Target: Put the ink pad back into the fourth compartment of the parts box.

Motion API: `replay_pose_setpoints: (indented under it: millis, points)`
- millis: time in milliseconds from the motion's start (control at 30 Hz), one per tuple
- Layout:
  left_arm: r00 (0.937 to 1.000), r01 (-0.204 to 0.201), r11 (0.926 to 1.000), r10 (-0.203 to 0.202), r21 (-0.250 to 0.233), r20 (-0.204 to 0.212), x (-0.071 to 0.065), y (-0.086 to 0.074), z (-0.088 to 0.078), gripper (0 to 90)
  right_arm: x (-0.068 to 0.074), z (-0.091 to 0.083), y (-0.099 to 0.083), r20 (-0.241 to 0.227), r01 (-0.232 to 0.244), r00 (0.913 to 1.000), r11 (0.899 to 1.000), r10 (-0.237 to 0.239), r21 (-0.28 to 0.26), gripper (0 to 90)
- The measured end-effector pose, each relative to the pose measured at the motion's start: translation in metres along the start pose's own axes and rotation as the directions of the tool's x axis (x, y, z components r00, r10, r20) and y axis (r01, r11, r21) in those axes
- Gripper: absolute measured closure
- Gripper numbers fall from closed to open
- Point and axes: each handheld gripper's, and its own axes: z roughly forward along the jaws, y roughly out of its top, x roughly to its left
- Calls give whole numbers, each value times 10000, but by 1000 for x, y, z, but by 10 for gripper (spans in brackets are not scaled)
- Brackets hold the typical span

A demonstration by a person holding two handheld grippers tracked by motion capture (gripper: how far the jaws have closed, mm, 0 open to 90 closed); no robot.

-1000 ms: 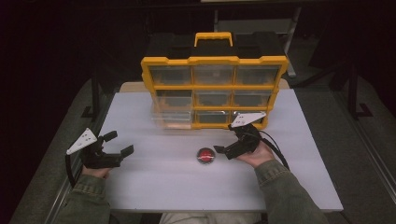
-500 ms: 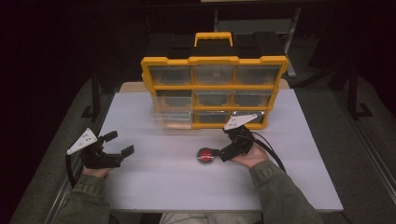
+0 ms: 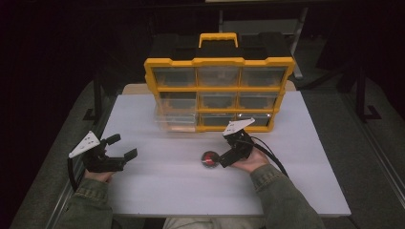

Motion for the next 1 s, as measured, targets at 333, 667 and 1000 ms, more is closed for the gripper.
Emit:
replay_pose_setpoints:
  millis: [333,667,1000]
  points:
    - [10000,-22,10000,22,11,38,0,0,1,0,3,14,-1,-167,84,9998,9995,-79,302,0]
    - [10000,-22,10000,22,3,47,0,0,1,0,7,25,-3,-307,292,9992,9978,-274,600,0]
    - [10000,0,10000,0,4,53,0,0,1,0,11,34,-5,-538,460,9977,9947,-412,920,78]
